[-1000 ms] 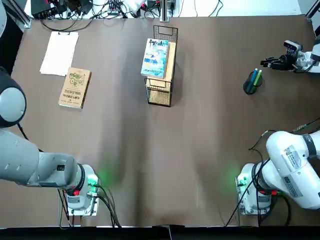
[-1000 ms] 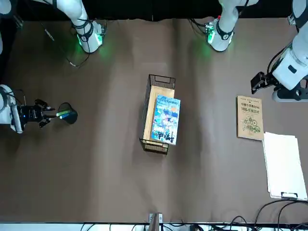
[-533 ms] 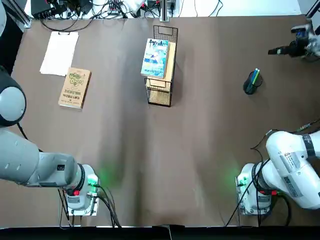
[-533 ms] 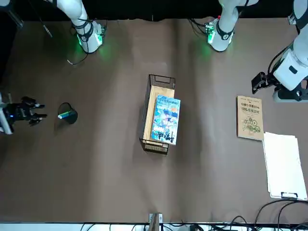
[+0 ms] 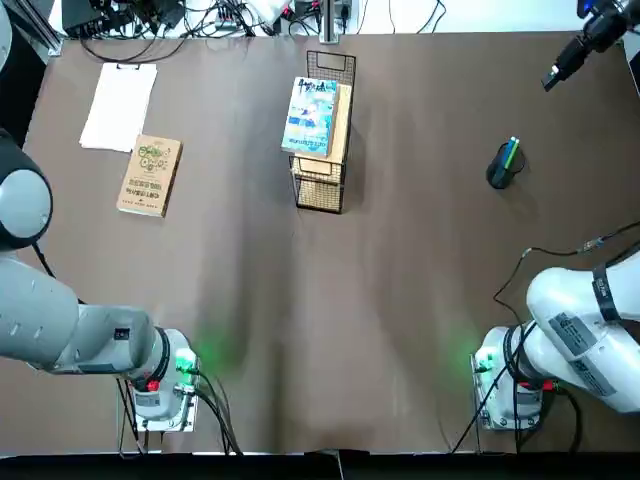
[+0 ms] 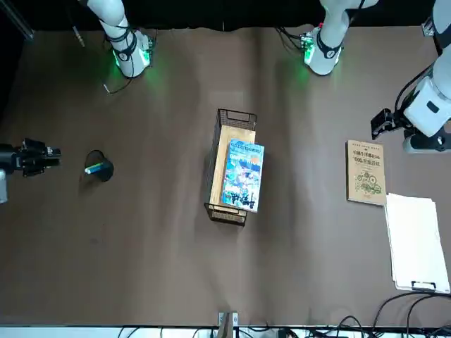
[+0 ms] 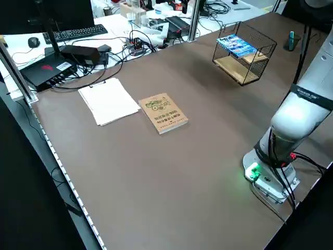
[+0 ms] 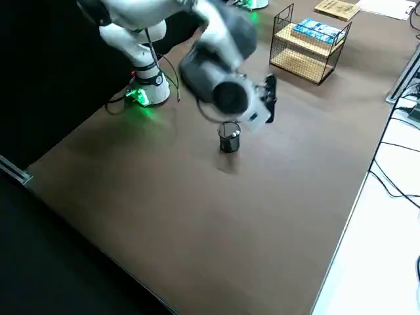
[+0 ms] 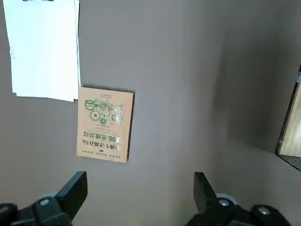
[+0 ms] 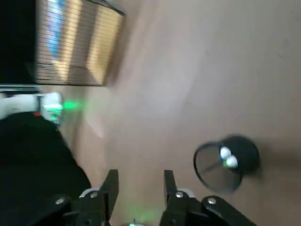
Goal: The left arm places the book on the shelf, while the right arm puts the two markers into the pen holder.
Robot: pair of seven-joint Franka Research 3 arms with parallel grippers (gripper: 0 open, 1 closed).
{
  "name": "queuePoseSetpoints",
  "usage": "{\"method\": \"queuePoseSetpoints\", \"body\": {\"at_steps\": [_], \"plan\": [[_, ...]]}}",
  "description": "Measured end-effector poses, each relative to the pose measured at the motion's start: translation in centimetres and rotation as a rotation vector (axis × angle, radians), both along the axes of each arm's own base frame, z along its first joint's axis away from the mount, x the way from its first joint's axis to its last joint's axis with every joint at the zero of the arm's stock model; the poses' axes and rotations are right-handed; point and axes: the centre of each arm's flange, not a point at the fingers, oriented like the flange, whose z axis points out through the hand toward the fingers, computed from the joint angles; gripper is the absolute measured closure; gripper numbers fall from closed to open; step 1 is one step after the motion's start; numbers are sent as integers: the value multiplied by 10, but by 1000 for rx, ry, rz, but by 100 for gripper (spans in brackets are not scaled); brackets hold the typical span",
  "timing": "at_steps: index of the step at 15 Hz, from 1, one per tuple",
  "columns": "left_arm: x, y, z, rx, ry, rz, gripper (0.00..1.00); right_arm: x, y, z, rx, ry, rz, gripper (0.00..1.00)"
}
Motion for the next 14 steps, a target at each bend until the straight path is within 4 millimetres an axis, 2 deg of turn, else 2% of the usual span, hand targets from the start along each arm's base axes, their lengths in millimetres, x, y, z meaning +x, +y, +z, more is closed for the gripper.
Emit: {"method": "queuePoseSetpoints", "body": {"at_steps": [3,6,7,9,11,13,14], "plan": [[0,1,0,0,0,2,0,3,30,28,-208,67,-17,52],[0,1,0,0,0,2,0,3,49,51,-356,98,-59,46],[0,1,0,0,1,2,0,3,55,59,-397,107,-81,40],[0,1,0,0,1,2,0,2,70,74,-476,109,-101,37],[0,1,-1,-2,1,2,0,3,92,86,-548,113,-121,21],[1,3,-1,-16,3,9,0,3,111,99,-629,118,-160,17],[1,6,-1,-19,3,14,0,2,118,106,-669,114,-178,10]]}}
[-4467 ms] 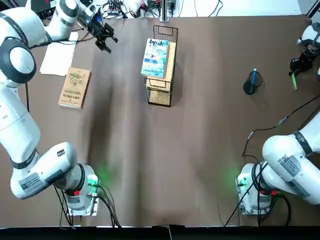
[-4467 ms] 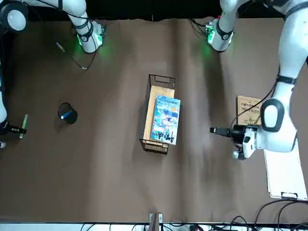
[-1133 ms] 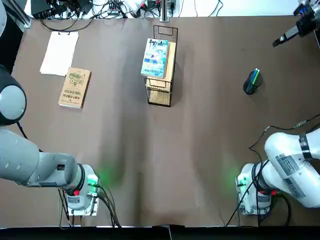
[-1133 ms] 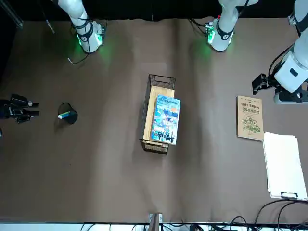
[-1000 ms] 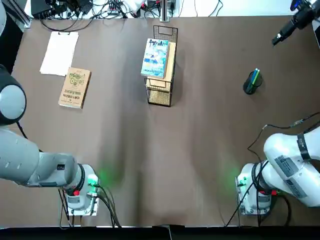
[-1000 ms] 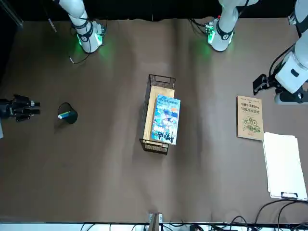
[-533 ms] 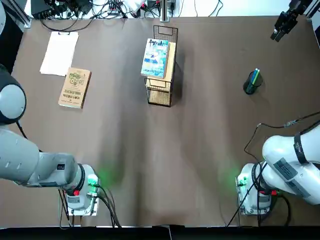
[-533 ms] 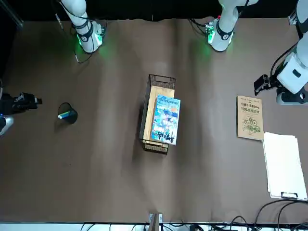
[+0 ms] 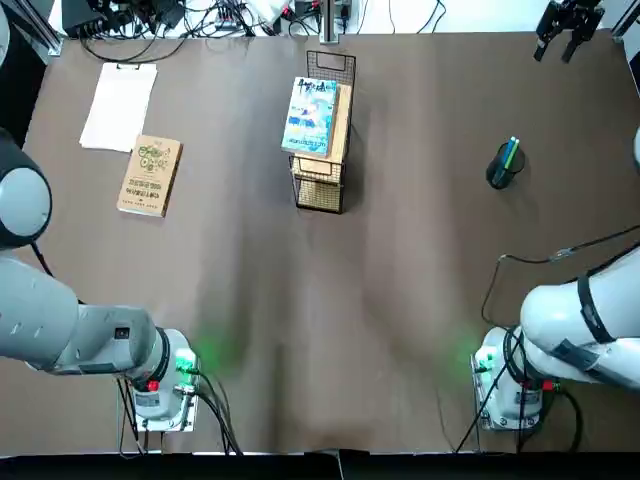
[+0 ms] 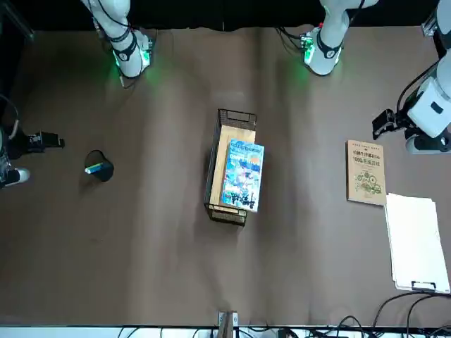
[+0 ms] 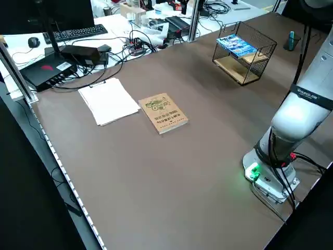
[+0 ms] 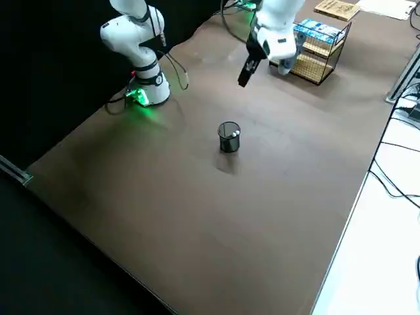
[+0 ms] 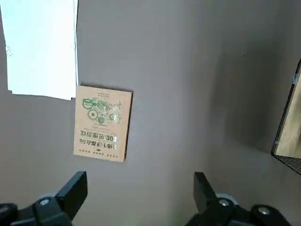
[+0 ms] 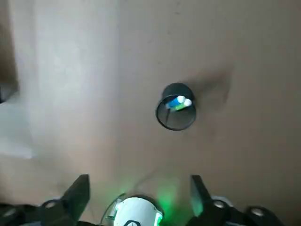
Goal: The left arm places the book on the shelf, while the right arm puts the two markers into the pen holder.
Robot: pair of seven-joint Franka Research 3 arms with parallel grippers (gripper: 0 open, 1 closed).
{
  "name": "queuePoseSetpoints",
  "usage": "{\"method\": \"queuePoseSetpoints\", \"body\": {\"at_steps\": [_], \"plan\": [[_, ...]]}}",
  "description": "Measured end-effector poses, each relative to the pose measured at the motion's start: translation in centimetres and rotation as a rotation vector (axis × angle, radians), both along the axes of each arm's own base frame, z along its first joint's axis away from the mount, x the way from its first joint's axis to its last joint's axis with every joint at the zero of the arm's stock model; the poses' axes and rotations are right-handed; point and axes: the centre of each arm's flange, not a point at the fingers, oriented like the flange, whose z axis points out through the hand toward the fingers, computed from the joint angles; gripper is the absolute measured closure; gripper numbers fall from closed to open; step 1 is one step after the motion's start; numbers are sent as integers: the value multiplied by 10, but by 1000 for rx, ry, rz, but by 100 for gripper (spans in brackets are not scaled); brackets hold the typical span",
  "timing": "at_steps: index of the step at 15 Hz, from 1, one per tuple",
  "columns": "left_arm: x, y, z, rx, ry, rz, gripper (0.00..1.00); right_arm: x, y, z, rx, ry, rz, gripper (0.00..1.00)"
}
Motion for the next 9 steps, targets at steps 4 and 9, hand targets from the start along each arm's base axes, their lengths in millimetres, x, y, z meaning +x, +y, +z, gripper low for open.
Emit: {"method": "queuePoseSetpoints", "body": {"at_steps": [4,9], "plan": [[0,4,0,-2,0,8,0,-13,20,44,-105,-58,-60,0],[1,4,0,-2,1,8,0,-37,53,84,-138,-140,-155,1]]}}
